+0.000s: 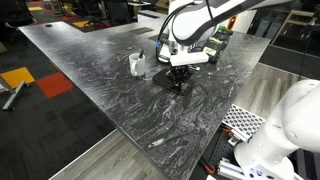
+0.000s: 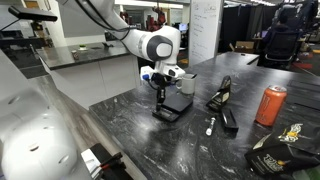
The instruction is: Move the black scale to the right, press the button on the left side of the scale
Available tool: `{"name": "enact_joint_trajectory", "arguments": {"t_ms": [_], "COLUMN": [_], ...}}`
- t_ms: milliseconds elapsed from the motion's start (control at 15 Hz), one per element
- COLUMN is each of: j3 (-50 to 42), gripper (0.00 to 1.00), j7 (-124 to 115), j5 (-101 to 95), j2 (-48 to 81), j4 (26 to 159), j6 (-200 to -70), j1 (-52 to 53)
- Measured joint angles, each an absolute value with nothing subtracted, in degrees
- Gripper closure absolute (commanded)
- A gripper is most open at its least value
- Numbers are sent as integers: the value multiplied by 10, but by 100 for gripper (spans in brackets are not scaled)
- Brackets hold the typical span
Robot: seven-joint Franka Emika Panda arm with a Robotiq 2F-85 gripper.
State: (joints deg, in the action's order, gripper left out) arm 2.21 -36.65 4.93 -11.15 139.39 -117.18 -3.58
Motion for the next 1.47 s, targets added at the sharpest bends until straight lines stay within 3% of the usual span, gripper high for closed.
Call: {"name": "enact_joint_trajectory", "arguments": {"t_ms": [800,1467], "j3": [54,50], "gripper": [100,100], "j7": [-430,-301], "j5": [-18,-3], "j2": [-87,-150], "j4": [1364,1469], "j6": [-1148,-1386], "j1": [-4,-1]}}
